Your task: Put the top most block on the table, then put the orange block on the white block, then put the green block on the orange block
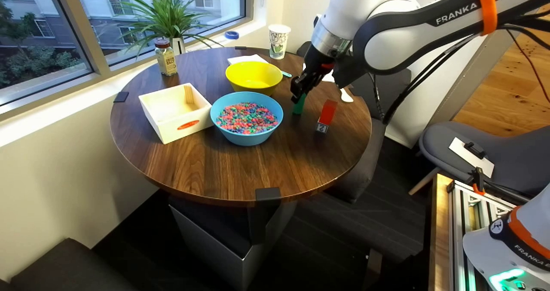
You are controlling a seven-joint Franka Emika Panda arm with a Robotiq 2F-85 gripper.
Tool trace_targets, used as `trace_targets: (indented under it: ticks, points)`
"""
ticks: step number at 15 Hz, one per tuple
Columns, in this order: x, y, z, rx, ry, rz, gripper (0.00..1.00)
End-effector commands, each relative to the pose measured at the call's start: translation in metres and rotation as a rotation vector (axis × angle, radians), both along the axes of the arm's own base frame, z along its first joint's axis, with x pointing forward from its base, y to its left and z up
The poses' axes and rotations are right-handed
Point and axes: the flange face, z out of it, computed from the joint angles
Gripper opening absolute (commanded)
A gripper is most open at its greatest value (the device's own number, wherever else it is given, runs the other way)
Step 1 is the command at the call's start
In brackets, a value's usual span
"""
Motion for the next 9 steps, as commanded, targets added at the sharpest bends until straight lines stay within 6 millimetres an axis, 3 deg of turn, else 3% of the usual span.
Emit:
trace_targets:
  ticks: [1, 5, 9]
  points:
    - [-0.007, 0.017, 0.024, -0.016, 0.004, 0.013, 0.08]
    - [-0.024, 0.036, 0.060, -0.060, -0.017, 0.064, 0.08]
    - [-0.043, 0.041, 0.091, -0.111, -0.021, 0.093, 0.08]
